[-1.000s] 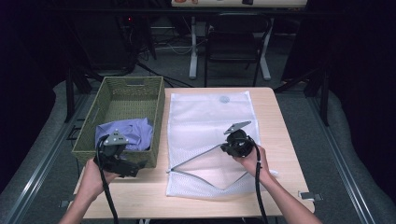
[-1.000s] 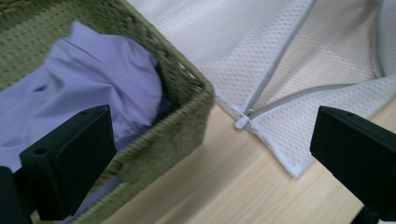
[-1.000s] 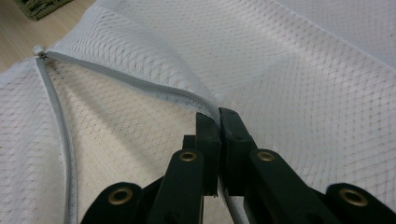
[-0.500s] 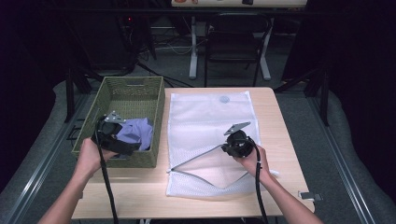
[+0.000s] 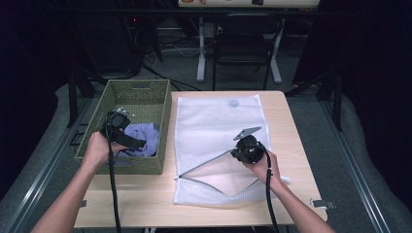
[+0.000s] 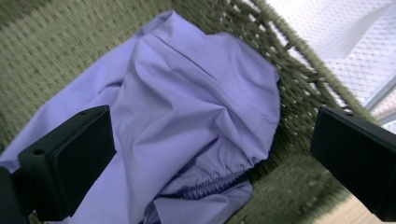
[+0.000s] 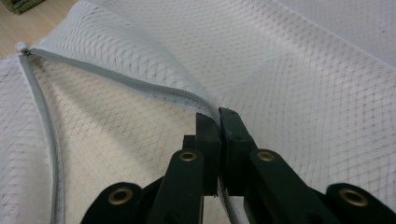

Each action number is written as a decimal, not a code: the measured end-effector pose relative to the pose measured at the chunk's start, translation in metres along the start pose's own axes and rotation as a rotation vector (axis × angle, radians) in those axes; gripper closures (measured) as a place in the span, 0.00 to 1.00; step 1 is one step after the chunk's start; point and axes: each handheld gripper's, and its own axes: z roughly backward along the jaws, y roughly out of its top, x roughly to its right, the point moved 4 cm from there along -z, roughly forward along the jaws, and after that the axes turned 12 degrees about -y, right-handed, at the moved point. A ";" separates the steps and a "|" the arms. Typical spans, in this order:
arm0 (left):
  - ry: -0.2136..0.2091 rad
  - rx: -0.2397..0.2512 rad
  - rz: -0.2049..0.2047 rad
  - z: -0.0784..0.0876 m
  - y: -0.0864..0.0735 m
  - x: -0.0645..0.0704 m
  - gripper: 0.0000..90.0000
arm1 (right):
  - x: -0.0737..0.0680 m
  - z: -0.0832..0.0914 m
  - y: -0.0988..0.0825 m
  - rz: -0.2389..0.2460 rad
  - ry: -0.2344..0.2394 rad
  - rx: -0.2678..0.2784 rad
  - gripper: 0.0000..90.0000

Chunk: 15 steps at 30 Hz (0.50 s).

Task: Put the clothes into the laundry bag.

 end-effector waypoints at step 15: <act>-0.024 -0.151 0.015 -0.045 0.012 -0.019 0.00 | 0.000 -0.003 -0.002 -0.008 0.016 -0.011 0.97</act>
